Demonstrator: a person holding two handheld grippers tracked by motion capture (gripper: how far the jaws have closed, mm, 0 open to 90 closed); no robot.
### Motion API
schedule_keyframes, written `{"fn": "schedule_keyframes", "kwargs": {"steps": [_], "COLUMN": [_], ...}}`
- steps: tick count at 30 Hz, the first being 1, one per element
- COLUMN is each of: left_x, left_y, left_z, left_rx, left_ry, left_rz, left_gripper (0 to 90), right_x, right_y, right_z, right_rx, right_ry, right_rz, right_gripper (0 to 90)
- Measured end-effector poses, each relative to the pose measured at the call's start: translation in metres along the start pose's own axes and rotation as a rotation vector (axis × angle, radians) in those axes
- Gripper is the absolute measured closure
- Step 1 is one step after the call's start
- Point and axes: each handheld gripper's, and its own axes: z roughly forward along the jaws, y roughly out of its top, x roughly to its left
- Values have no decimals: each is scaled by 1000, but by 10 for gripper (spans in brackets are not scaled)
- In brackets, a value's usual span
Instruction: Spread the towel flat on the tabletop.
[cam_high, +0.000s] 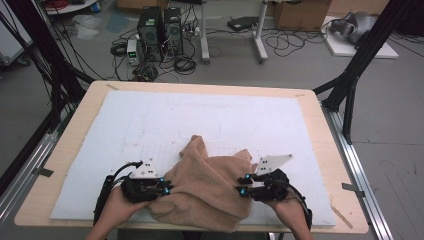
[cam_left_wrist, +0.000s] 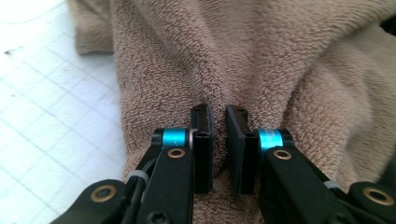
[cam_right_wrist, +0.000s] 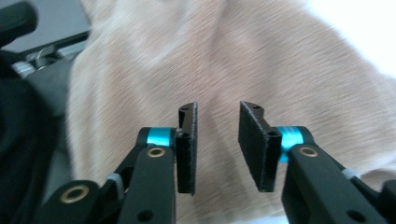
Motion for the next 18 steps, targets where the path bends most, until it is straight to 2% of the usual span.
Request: {"fn": "schedule_keyframes", "kwargs": {"steps": [1,2,4,7,10,12,14,15,16,18], "left_x": [-1,-1,-1,-2,-4,-6,-7,-8,-8,-6], "left_y": [0,-1,-1,0,-1,-2,-3,-3,-3,-2], "left_z": [0,0,0,2,1,0,-1,-1,-2,-5], "left_rx": [2,1,2,3,10,9,7,5,5,-9], "left_ry": [0,-1,-5,-9,-12,-14,-18,-20,-25,-38], "left_rz": [5,5,5,4,20,26,31,30,26,15], "left_gripper": [810,811,810,811,812,812,812,812,811,802], "right_x": [-4,-8,-15,-27,-39,-45,-46,-45,-42,-40], "right_y": [4,7,14,21,23,21,19,18,16,14], "right_z": [-1,-1,2,14,28,36,42,44,44,41], "right_rx": [-5,-15,-18,18,74,109,152,156,146,137], "right_ry": [-30,-38,-89,-137,-166,-142,-103,-89,-83,-70], "right_rz": [9,14,8,3,1,9,-2,-9,-24,-20], "right_gripper": [601,592,501,438,432,525,680,753,791,817]}}
